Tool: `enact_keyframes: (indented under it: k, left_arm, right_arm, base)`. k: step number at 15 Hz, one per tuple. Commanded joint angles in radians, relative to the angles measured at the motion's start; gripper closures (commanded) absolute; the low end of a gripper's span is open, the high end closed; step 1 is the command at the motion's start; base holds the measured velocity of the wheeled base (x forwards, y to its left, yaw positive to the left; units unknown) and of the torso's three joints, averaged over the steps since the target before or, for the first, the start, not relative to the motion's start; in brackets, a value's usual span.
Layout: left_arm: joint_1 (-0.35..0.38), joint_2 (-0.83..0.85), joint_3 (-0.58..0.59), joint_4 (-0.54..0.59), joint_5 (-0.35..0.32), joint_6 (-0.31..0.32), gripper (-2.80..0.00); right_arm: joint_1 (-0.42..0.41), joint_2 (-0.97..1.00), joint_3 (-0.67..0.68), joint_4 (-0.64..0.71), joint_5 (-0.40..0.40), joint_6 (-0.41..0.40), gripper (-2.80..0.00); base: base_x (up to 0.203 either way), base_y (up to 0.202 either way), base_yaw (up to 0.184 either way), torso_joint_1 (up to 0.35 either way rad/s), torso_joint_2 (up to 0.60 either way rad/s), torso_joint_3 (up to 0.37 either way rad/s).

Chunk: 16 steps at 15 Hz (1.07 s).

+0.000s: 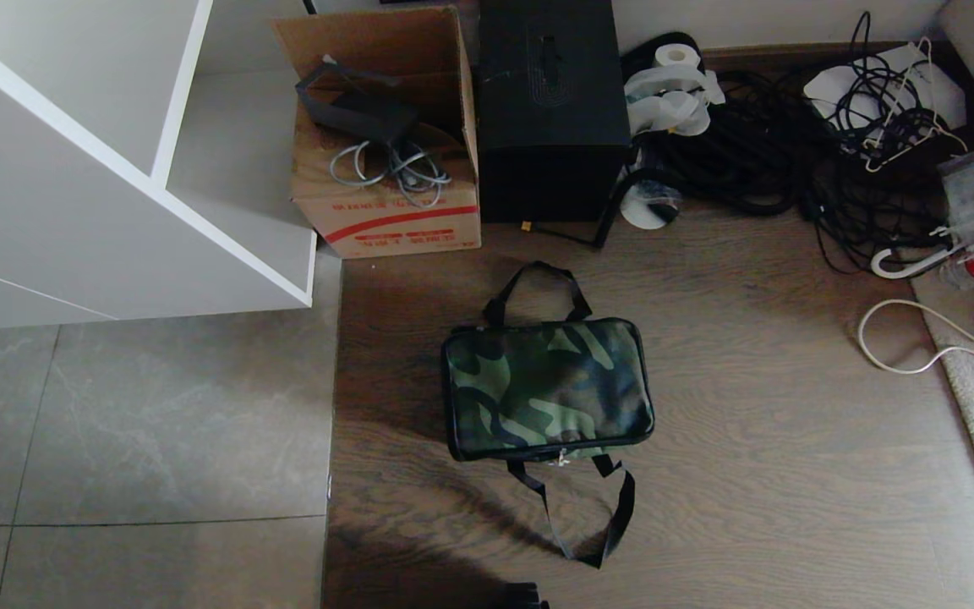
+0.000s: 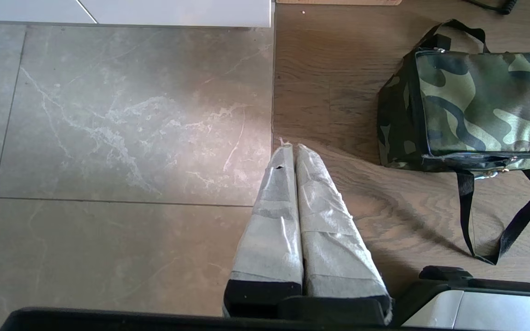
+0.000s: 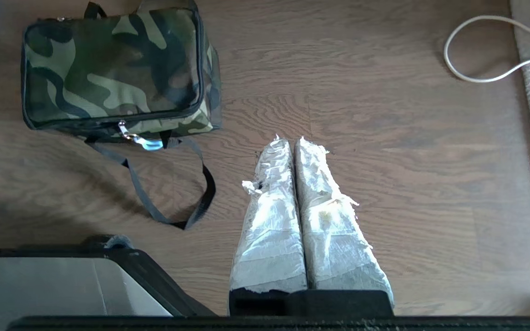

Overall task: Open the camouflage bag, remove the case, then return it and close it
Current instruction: Open the top of the storage box

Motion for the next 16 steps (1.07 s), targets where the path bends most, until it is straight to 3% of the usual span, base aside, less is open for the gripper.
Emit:
enact_keyframes:
  k: [1,5,8,10,11,13,16]
  left_arm:
    - [0.000,0.000,0.009,-0.001,0.000,0.000,0.00]
    - [0.000,0.000,0.009,-0.001,0.000,0.000,0.00]
    - [0.000,0.000,0.009,-0.001,0.000,0.000,0.00]
    - [0.000,0.000,0.009,-0.001,0.000,0.000,0.00]
    - [0.000,0.000,0.009,-0.001,0.000,0.000,0.00]
    - [0.000,0.000,0.009,-0.001,0.000,0.000,0.00]
    - [0.000,0.000,0.009,-0.001,0.000,0.000,0.00]
  right_arm:
    - [0.000,0.000,0.000,-0.002,0.003,-0.009,0.00]
    - [0.000,0.014,-0.089,0.059,-0.003,0.002,0.00]
    - [0.006,0.225,-0.501,0.355,0.042,0.131,0.00]
    - [0.088,0.430,-0.764,0.621,0.109,0.242,0.00]
    - [0.127,0.500,-0.839,0.685,0.129,0.277,0.00]
    - [0.193,0.569,-0.866,0.702,0.136,0.335,0.00]
    - [0.289,0.674,-0.617,0.522,0.030,0.406,0.00]
  base:
    - [0.000,0.000,0.000,0.000,0.00,0.000]
    - [0.000,0.000,0.000,0.000,0.00,0.000]
    - [0.000,0.000,0.000,0.000,0.00,0.000]
    - [0.000,0.000,0.000,0.000,0.00,0.000]
    - [0.000,0.000,0.000,0.000,0.00,0.000]
    - [0.000,0.000,0.000,0.000,0.00,0.000]
    - [0.000,0.000,0.000,0.000,0.00,0.000]
